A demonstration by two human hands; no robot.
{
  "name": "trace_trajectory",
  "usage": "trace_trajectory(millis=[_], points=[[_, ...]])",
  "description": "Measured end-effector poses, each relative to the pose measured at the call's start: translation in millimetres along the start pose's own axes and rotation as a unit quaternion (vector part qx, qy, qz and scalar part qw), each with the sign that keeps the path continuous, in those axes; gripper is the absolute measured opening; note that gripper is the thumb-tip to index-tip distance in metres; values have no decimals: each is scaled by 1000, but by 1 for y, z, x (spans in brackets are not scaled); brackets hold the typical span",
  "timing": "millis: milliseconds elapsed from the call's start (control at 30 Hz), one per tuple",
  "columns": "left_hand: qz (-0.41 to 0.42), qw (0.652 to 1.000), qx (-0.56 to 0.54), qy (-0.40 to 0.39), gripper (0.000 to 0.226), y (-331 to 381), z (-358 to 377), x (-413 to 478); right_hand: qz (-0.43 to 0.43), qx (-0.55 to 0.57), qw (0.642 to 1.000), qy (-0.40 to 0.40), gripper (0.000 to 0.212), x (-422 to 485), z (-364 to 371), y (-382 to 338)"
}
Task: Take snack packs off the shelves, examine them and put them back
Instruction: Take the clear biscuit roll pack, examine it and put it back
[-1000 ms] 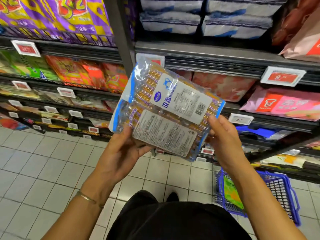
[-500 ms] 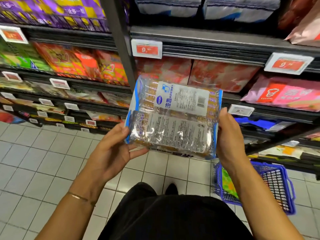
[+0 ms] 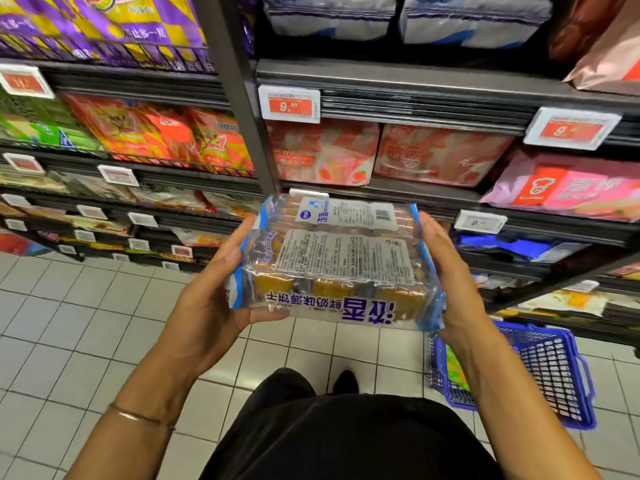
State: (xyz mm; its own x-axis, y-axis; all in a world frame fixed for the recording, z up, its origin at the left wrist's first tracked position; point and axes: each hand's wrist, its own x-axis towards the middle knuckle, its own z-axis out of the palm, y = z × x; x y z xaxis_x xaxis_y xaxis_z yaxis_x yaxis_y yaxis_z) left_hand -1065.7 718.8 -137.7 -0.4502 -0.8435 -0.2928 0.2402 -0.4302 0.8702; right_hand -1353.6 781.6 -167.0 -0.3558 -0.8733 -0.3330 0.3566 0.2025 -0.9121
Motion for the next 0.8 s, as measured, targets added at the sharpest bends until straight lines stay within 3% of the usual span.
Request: trace_trajectory(millis=[100, 233, 333, 433, 600, 800], points=[[12, 999, 39, -5, 50, 1, 4, -4, 22, 13, 1000, -5, 52, 0, -1, -3], [49, 996, 74, 31, 55, 1, 16, -6, 41, 18, 999, -8, 46, -3, -1, -3], [90, 989, 105, 46, 58, 7, 23, -6, 66, 27, 997, -7, 56, -7, 5, -2], [103, 984, 138, 47, 84, 15, 24, -5, 86, 41, 995, -1, 66, -9, 10, 0], [130, 983, 123, 39, 75, 17, 22, -5, 85, 55, 995, 2, 41, -9, 11, 3], [137, 982, 129, 15, 84, 17, 27, -8, 34, 17, 997, 74, 32, -8, 12, 4]])
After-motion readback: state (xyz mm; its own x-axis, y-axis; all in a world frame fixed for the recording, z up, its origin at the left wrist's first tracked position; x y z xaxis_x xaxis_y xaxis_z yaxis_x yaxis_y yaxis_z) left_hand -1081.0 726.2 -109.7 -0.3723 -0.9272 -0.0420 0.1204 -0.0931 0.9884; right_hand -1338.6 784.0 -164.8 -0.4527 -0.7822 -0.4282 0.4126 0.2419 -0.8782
